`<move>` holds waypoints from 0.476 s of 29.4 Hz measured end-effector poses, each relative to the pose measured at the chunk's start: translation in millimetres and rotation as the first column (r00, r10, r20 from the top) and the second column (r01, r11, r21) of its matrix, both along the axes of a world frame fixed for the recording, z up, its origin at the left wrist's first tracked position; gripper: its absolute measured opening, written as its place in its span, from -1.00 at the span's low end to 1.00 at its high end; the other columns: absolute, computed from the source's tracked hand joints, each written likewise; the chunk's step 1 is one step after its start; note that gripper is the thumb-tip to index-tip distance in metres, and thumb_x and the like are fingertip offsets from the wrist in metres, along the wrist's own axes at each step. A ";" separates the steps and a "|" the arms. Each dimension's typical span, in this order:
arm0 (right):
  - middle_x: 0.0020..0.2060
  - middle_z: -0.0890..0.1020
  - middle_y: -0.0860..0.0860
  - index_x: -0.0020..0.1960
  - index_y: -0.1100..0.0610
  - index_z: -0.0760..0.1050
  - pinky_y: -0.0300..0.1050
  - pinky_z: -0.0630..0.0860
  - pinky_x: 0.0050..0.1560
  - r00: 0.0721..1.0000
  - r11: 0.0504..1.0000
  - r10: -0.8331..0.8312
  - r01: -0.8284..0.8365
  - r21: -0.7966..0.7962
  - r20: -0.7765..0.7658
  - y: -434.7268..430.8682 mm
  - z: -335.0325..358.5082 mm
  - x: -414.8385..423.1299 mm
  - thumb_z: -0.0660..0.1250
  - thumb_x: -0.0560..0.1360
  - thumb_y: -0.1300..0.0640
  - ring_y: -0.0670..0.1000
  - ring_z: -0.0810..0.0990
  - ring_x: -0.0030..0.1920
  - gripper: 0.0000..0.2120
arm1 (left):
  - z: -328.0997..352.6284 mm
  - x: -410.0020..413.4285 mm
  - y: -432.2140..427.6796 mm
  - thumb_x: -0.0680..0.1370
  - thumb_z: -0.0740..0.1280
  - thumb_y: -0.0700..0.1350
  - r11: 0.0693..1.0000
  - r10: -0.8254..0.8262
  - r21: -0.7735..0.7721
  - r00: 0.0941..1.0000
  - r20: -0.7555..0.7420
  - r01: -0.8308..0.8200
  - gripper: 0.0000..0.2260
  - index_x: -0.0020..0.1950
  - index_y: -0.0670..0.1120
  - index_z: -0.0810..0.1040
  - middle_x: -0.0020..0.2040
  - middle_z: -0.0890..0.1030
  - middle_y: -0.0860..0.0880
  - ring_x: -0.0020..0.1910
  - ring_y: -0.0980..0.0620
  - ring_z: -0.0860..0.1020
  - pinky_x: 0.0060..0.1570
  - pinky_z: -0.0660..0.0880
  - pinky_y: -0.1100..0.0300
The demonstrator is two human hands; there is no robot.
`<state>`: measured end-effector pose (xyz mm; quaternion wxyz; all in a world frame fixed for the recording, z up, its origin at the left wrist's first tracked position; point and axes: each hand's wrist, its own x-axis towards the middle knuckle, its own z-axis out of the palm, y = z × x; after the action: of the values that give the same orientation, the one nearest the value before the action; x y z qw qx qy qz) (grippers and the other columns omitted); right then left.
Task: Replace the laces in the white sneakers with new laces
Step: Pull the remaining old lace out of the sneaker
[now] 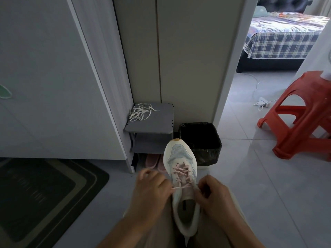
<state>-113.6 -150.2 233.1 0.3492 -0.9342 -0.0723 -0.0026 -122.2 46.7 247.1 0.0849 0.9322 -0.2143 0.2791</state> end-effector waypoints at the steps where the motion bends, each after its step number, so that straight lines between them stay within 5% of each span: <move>1: -0.33 0.52 -0.11 -0.23 -0.09 0.39 -0.29 0.45 -0.30 1.000 1.000 0.001 -0.001 0.008 -0.009 1.1 1.2 0.9 0.34 0.43 -0.03 -0.13 0.48 -0.31 -0.86 | 3.8 -3.1 14.4 0.50 0.17 0.07 0.998 0.032 -0.063 0.999 0.006 -0.032 -0.70 -0.33 -0.01 0.54 -0.37 0.50 0.09 -0.26 0.14 0.39 -0.04 0.24 0.20; 5: -0.31 0.51 -0.14 -0.19 -0.03 0.42 -0.32 0.44 -0.30 0.999 1.000 0.016 -0.017 -0.025 -0.032 6.1 4.5 1.6 0.34 0.45 0.02 -0.15 0.48 -0.31 -0.89 | -8.9 -3.2 78.4 0.45 0.34 0.03 0.882 0.234 -0.371 0.953 -0.192 -0.291 -0.83 -0.32 0.10 0.42 -0.37 0.44 0.16 -0.31 0.19 0.40 -0.06 0.30 0.19; 8: -0.30 0.50 -0.14 -0.19 -0.03 0.40 -0.31 0.42 -0.30 0.999 0.999 0.039 -0.039 -0.023 -0.031 6.7 4.8 2.2 0.34 0.44 0.03 -0.14 0.47 -0.30 -0.88 | -24.9 -3.5 72.3 0.39 0.47 -0.18 0.839 0.274 -0.382 0.907 -0.320 -0.388 -0.69 -0.25 0.18 0.41 -0.25 0.45 0.20 -0.27 0.05 0.50 -0.18 0.49 0.03; 11: -0.28 0.49 -0.16 -0.15 -0.02 0.40 -0.38 0.41 -0.27 0.996 0.996 0.076 -0.078 -0.049 -0.039 6.1 5.3 2.8 0.32 0.47 0.02 -0.17 0.45 -0.27 -0.90 | -23.4 -7.4 21.5 0.37 0.40 -0.18 0.931 0.196 -0.274 0.963 -0.183 -0.242 -0.73 0.00 0.05 0.47 -0.04 0.50 0.05 -0.04 0.06 0.44 -0.03 0.35 0.17; 14: -0.29 0.49 -0.14 -0.19 -0.06 0.38 -0.39 0.39 -0.21 0.995 0.995 0.094 -0.094 -0.013 -0.021 5.7 5.4 3.3 0.35 0.46 0.05 -0.16 0.44 -0.28 -0.86 | -18.5 -7.0 -22.3 0.42 0.31 0.01 0.993 0.014 -0.116 0.996 -0.083 -0.024 -0.86 -0.03 0.09 0.49 -0.04 0.48 0.11 -0.02 0.10 0.40 0.03 0.31 0.22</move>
<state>-110.3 -144.5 238.5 0.3429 -0.9323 -0.1127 0.0238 -129.2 24.4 228.6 0.1456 0.9382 -0.1849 0.2537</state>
